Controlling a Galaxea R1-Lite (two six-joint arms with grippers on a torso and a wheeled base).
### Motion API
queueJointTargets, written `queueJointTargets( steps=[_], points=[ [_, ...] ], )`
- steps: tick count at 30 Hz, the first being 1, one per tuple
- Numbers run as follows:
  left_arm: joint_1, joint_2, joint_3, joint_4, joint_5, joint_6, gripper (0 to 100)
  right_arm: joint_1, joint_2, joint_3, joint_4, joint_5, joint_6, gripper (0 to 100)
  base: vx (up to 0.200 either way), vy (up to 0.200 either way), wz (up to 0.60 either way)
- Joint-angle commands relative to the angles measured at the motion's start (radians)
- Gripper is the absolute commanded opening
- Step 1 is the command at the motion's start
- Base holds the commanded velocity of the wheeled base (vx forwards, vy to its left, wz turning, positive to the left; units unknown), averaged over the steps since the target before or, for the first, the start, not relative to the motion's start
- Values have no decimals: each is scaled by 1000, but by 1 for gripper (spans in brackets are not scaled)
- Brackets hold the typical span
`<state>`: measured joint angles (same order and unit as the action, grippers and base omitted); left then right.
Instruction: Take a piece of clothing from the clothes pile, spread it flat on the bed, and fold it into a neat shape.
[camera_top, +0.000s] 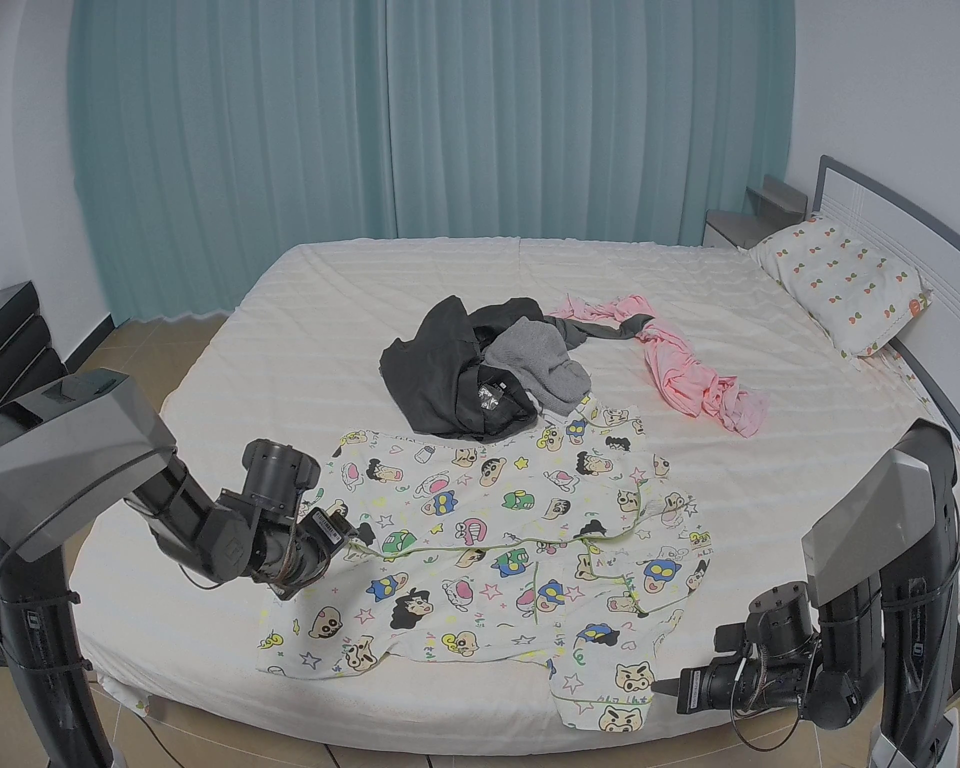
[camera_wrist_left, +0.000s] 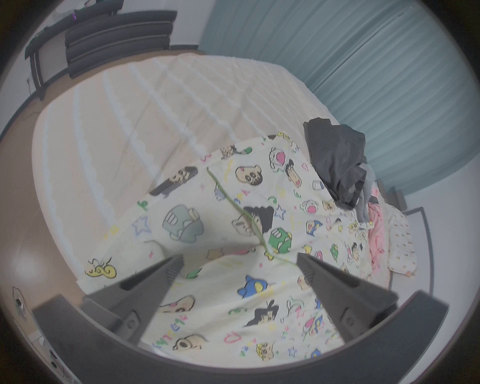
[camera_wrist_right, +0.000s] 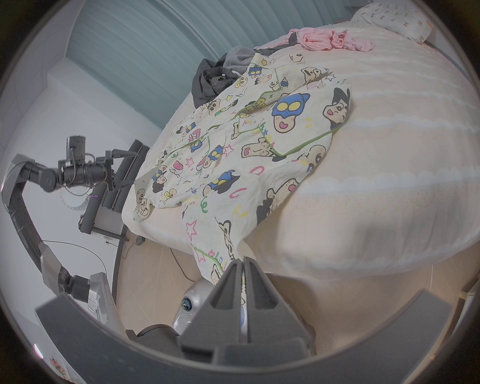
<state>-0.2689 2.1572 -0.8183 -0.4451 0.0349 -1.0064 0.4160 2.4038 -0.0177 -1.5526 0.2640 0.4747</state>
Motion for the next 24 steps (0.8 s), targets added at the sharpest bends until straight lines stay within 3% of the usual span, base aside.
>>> queueJointTargets(
  steps=[1, 8, 24],
  points=[
    [30, -54, 154, -112, -76, 63, 100, -5, 6, 16, -12, -2, 1, 0, 0, 0, 0],
    [83, -4, 148, -112, -113, 124, 100, 0, 18, 15, -12, -2, 1, 0, 0, 0, 0],
    [103, 93, 59, -113, -113, 261, 100, 4, 29, 15, -12, -2, 1, 0, 0, 0, 0]
  ],
)
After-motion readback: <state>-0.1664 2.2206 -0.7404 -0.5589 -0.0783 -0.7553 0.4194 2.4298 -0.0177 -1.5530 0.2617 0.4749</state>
